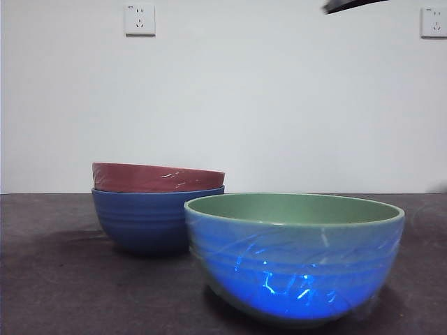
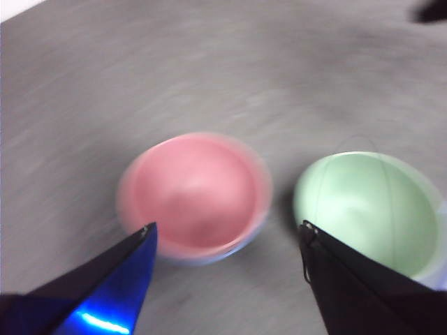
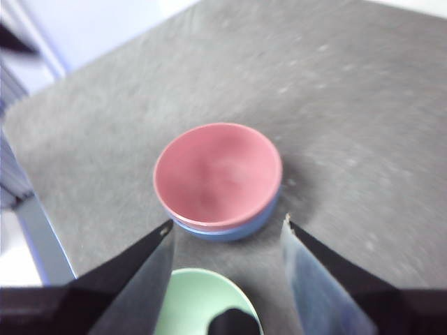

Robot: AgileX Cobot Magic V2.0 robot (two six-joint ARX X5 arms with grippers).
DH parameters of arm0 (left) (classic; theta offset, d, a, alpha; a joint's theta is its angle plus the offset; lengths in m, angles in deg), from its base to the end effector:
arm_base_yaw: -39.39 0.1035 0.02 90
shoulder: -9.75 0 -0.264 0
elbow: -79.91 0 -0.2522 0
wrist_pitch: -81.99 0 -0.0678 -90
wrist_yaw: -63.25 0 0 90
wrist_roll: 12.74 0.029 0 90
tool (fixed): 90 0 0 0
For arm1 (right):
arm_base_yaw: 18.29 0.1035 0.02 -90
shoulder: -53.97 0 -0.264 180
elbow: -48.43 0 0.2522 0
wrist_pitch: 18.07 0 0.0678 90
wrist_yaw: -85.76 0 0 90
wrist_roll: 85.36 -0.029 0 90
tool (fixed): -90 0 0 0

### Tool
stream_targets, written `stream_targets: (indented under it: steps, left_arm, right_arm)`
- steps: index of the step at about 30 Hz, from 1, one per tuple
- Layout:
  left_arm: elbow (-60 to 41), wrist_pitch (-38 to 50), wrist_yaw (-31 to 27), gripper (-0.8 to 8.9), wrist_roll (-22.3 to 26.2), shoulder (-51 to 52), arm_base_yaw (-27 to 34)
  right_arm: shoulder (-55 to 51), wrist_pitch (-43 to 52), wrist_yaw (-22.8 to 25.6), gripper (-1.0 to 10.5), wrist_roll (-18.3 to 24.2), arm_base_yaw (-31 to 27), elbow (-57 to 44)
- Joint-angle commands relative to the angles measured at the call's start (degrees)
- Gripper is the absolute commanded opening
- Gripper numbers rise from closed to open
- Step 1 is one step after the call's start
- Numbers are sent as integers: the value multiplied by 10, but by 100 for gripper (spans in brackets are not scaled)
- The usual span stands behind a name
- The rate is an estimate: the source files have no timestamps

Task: Pick up the green bowl on the top,put the green bowl on the left,pick up the red bowl in the middle,put the red bowl on the right

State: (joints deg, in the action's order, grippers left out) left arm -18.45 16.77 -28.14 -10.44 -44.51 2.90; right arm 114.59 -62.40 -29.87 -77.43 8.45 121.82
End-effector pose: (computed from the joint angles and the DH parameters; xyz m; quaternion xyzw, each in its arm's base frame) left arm 0.1340 -0.0983 0.3744 0.1233 0.3009 -0.2913 0.8996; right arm 0.1877 0.1086 0.3401 -0.0623 0.2419 0.4424 0.8613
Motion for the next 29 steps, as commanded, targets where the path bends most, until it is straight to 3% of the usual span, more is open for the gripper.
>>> stream_targets:
  steps: [1,5,9,16,27,29]
  left_arm:
    - [-7,-32,0,342,10,28,86]
    - [-7,-56,5,342,23,61,163]
    - [-7,-69,34,342,24,85,198]
    - [-7,-76,33,342,24,96,205]
    - [-7,-69,31,342,24,94,205]
    - [-7,-69,31,342,24,94,205]
  right_arm:
    - [56,0,27,262,14,54,38]
    - [134,-12,61,263,35,115,97]
    - [206,-49,109,333,59,154,163]
    - [311,-83,131,333,75,188,252]
    - [457,-77,136,310,91,246,254]
    - [468,-72,136,221,92,247,254]
